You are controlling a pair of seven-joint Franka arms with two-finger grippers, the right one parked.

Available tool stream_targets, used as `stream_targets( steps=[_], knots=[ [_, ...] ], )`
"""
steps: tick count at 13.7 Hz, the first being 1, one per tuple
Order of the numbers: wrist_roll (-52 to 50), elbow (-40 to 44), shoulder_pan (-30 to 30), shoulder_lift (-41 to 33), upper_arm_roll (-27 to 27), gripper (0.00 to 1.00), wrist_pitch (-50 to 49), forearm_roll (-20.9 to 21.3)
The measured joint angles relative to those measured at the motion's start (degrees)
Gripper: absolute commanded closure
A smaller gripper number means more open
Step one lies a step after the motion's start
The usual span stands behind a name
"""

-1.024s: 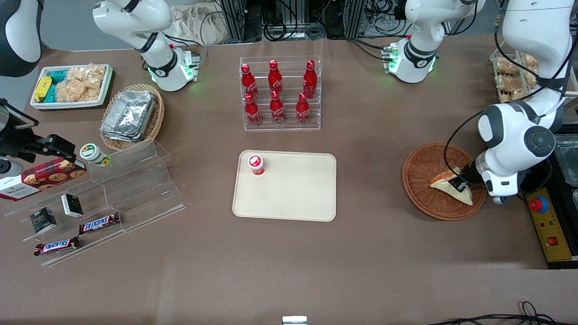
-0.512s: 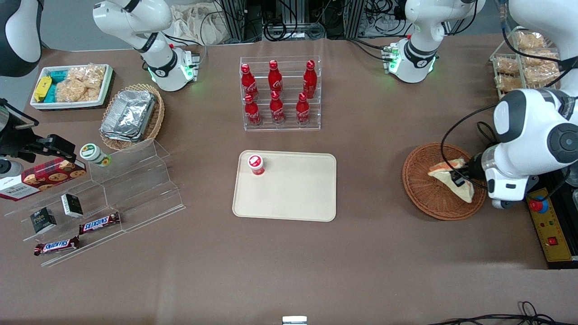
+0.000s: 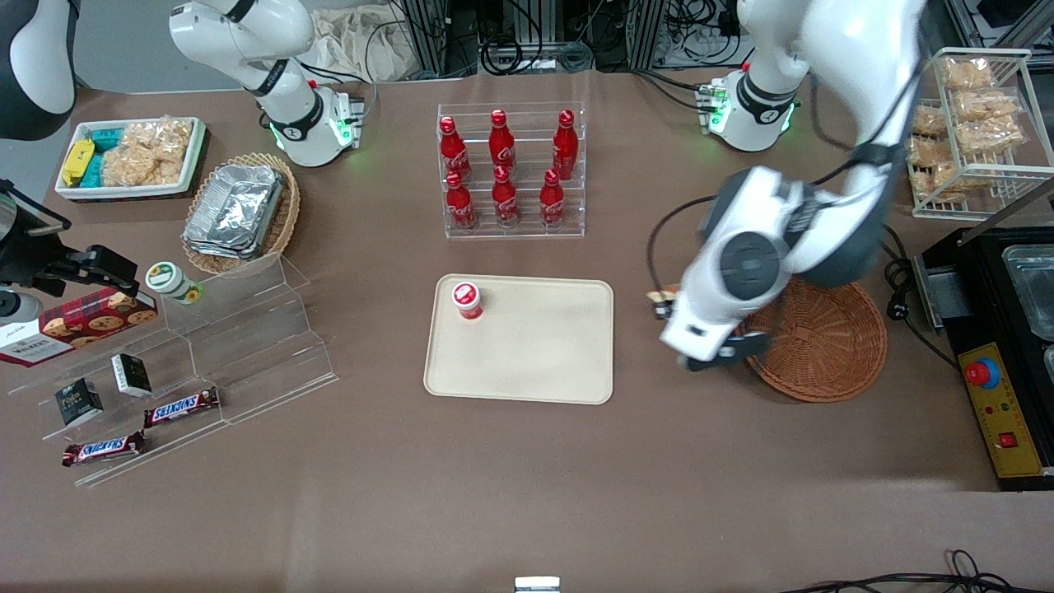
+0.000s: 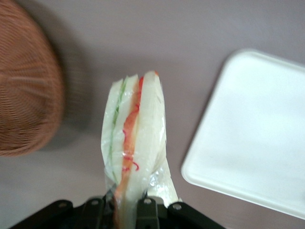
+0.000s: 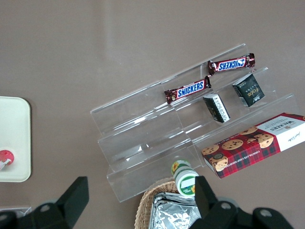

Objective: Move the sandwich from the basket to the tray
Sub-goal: 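Carry the held sandwich with the left gripper over the cream tray, then lower the sandwich onto the tray and open the left gripper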

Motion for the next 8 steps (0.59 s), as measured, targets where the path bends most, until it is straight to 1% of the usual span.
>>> stream_targets(
  steps=[3, 6, 7, 8],
  knots=[
    [-0.2, 5.8, -5.4, 8.8, 0.1, 0.99, 0.4, 0.3],
    [-0.1, 10.7, -7.9, 15.5, 0.2, 0.95, 1.0, 0.5],
    [-0.1, 11.3, -8.4, 16.6, 0.2, 0.84, 1.5, 0.5],
    [-0.1, 11.6, -8.9, 17.3, 0.2, 0.56, 1.9, 0.7]
  ],
)
